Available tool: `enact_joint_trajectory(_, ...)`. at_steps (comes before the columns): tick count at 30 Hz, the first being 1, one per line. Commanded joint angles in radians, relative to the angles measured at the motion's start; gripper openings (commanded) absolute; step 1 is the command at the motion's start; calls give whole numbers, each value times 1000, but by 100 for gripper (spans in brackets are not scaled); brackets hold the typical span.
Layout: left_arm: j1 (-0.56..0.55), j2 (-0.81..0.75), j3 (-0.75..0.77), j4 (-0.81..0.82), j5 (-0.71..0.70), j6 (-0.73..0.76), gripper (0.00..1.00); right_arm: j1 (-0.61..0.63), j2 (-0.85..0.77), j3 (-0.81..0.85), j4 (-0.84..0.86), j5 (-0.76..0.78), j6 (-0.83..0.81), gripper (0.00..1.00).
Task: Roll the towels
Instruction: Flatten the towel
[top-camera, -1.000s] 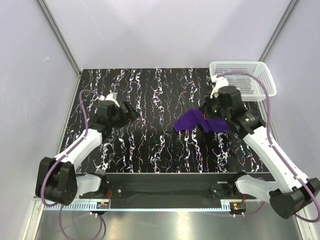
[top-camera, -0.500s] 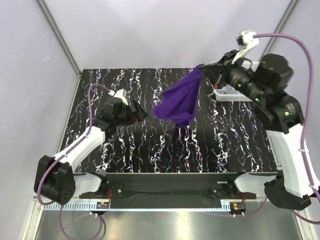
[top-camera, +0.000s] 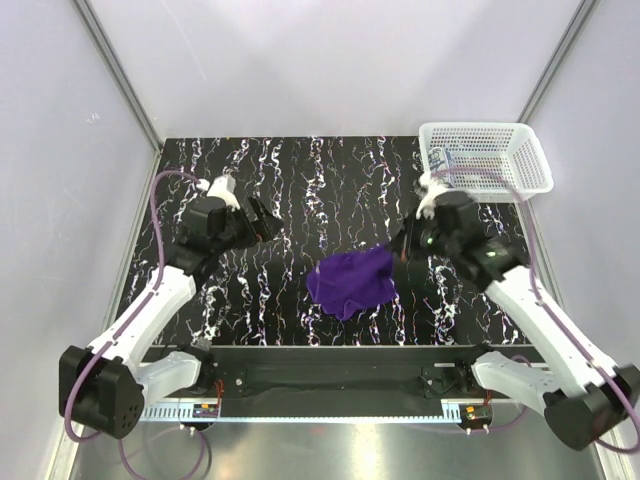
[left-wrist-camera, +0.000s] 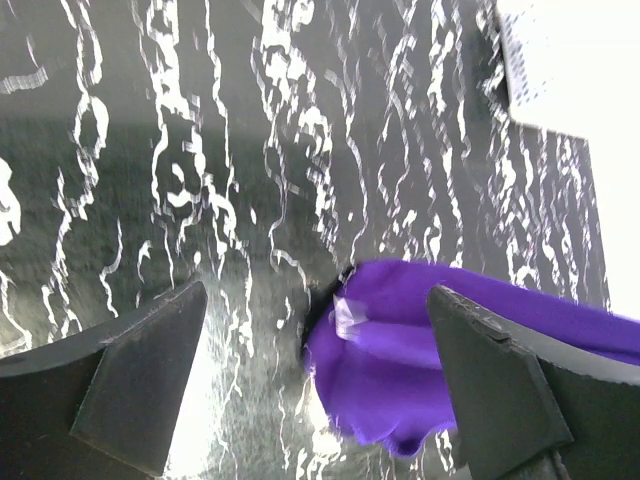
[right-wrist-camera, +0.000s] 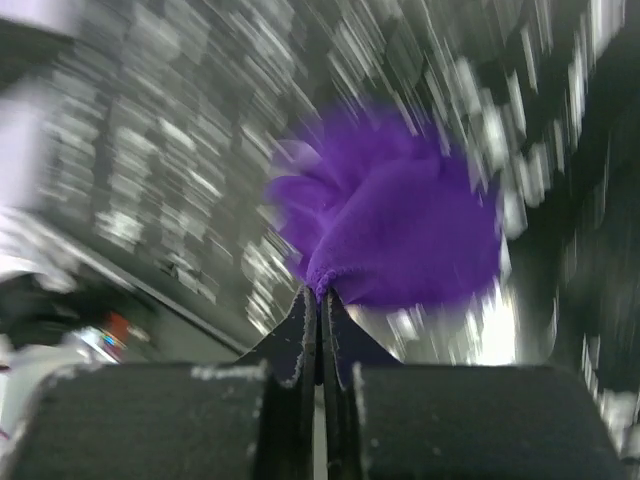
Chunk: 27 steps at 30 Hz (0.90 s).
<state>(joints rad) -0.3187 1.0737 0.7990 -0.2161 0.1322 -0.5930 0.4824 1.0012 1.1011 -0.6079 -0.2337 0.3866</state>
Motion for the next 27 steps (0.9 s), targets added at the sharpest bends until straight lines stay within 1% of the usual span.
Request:
enact_joint_trajectory(1, 4, 8, -32, 67, 59, -21, 99, 4, -22, -117, -26, 79, 124, 0)
enact_joint_trajectory(6, 4, 75, -55, 145, 101, -31, 99, 4, -26, -164, -32, 92, 106, 0)
enact_joint_trajectory(7, 4, 97, -57, 159, 142, -40, 99, 2, -24, -168, -36, 97, 95, 0)
enact_joint_trajectory(8, 3, 141, -66, 208, 174, -48, 99, 2, -21, -168, -38, 99, 94, 0)
enact_joint_trajectory(10, -22, 178, -87, 294, 242, -71, 99, 2, -12, -175, -36, 99, 89, 0)
enact_joint_trajectory(12, -52, 203, -99, 336, 264, -89, 99, 2, -1, -179, -26, 91, 92, 0)
enact_joint_trajectory(13, -87, 212, -100, 345, 264, -96, 99, 2, 2, -182, -26, 93, 93, 0)
enact_joint_trajectory(15, -121, 235, -90, 340, 264, -122, 98, 2, 14, -188, -13, 97, 94, 0)
enact_joint_trajectory(16, -156, 245, -89, 325, 261, -132, 98, 4, 17, -193, -10, 99, 94, 0)
enact_joint_trajectory(18, -190, 246, -92, 284, 244, -175, 97, 2, 31, -195, -10, 108, 92, 0)
enact_joint_trajectory(19, -225, 230, -109, 249, 210, -195, 97, 2, 33, -193, -12, 111, 89, 0)
enact_joint_trajectory(22, -282, 197, -177, 245, 166, -277, 97, 4, 40, -195, -9, 122, 86, 0)
enact_joint_trajectory(24, -301, 189, -202, 244, 150, -327, 96, 2, 45, -198, -3, 122, 84, 0)
enact_joint_trajectory(27, -329, 189, -241, 282, 124, -358, 96, 2, 48, -204, 3, 120, 87, 0)
